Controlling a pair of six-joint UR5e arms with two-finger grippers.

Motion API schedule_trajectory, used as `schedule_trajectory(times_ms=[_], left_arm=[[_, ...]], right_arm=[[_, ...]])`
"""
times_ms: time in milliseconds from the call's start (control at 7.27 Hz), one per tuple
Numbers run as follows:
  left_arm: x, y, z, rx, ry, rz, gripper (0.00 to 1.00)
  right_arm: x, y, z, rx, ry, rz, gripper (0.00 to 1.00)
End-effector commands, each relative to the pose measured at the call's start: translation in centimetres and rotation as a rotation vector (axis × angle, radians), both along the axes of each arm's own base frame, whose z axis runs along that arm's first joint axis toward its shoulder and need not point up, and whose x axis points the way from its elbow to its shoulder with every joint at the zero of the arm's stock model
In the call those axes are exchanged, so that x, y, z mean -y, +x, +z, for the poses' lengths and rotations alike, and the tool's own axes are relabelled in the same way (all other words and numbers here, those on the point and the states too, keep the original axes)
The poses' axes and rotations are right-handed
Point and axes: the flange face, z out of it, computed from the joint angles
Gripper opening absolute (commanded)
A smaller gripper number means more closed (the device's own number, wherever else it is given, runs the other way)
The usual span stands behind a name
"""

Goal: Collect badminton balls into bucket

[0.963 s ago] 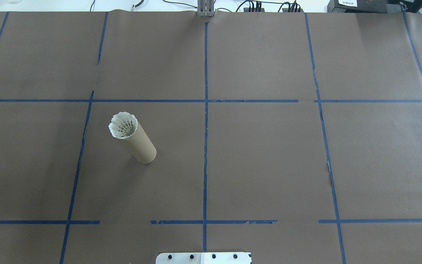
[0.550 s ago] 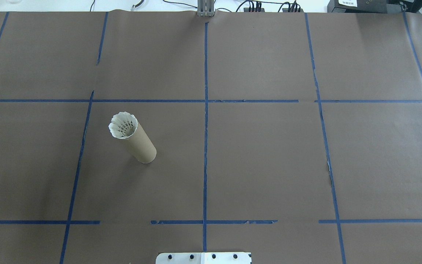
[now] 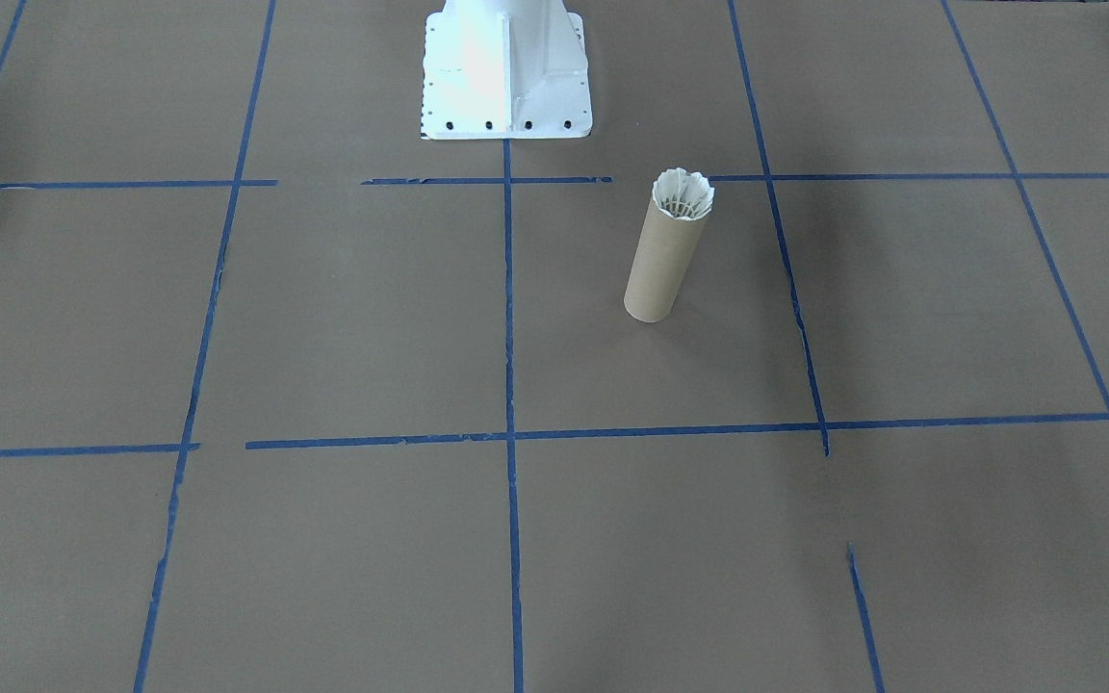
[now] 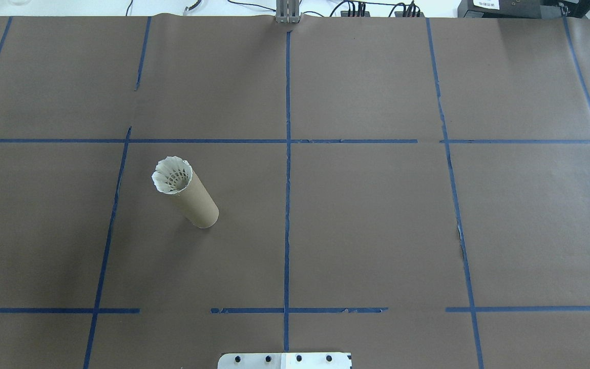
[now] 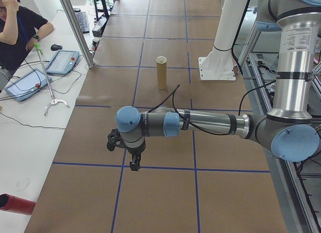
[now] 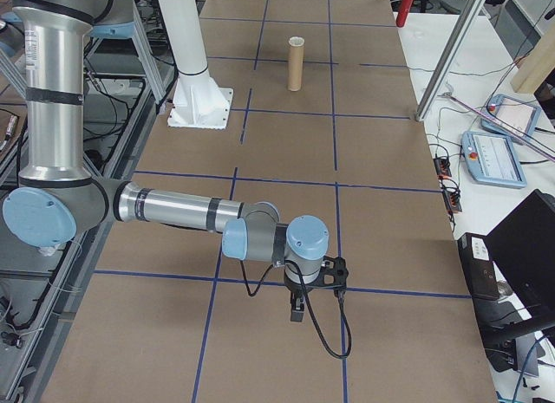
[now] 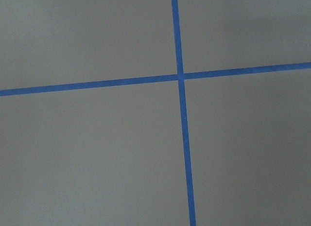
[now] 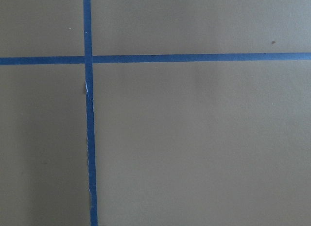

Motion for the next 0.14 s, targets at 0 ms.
schedule_trajectory(times_ms=[0], left_arm=[[-0.12,0.00,-0.08,0.000,0.003,0.001,1.00]], right_arm=[[0.00,-0.01,-0.01,0.001,0.000,0.000,1.00]])
